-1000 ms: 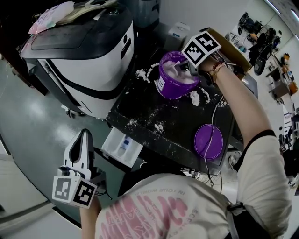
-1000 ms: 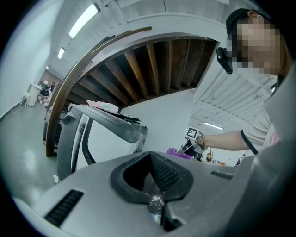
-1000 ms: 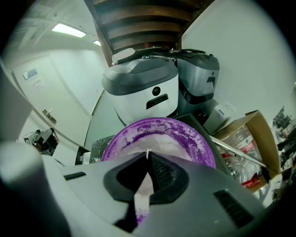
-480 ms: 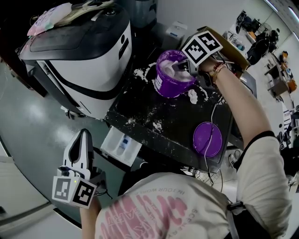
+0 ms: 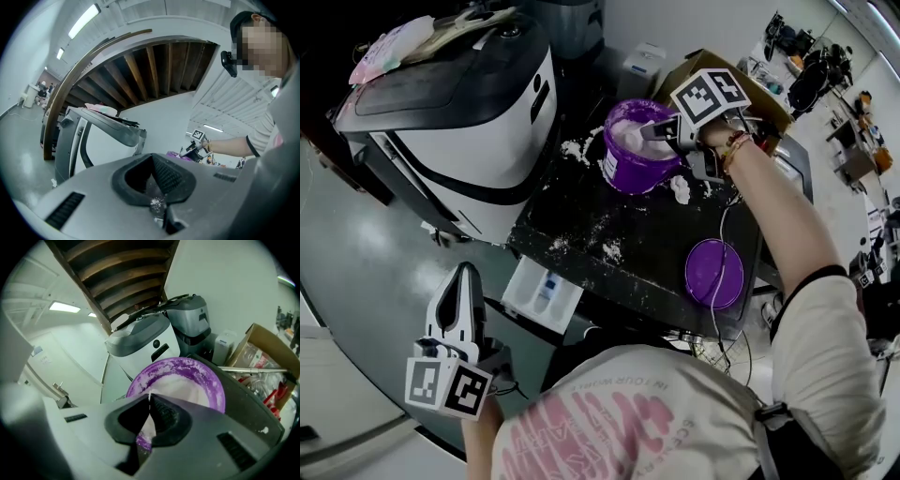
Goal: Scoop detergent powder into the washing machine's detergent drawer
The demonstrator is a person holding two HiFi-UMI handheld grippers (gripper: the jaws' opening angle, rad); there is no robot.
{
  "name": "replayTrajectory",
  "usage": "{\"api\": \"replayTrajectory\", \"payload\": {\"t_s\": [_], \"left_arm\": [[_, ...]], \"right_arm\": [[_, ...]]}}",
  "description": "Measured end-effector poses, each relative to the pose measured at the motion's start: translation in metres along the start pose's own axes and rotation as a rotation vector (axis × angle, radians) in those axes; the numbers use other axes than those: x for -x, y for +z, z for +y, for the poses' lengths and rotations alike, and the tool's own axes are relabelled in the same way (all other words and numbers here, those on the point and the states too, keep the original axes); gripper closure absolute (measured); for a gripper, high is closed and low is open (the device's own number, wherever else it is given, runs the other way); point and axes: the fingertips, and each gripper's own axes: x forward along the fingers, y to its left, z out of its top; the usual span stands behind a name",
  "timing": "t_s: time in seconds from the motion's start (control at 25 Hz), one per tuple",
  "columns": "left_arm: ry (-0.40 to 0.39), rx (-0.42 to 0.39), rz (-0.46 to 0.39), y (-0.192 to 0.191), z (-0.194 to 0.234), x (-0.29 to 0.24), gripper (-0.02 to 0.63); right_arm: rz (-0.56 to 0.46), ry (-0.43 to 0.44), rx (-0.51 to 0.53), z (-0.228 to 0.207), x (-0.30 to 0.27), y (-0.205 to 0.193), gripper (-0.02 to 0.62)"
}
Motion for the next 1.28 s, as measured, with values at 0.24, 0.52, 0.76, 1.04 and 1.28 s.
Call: {"api": "replayTrajectory", "payload": {"t_s": [0.24, 0.52, 0.76, 1.04, 1.28], "left_arm": [[-0.021, -0.003, 0.002, -0.001, -0.005, 0.001, 0.603], [-0.032, -0.002, 0.001, -0.001, -0.007, 0.005, 0.603], [-0.039, -0.002, -0.001, 0.0, -0.009, 0.008, 0.603], [-0.051, 0.018, -0.012, 0.001, -0.012, 0.01, 0.603], [-0.04, 0.011, 0.003, -0.006, -0.009, 0.013, 0.603]], "right_arm": [[-0.061, -0.006, -0.06, -0.005, 0.007, -0.003, 0.594], [-0.165, -0.013, -0.148, -0.013, 0.02, -0.002, 0.594], [-0.298, 0.01, -0.245, -0.014, 0.036, 0.003, 0.594], [-0.444, 0.017, -0.36, -0.025, 0.049, 0.002, 0.594], [-0.52, 0.043, -0.422, -0.015, 0.058, -0.004, 0.594]]}}
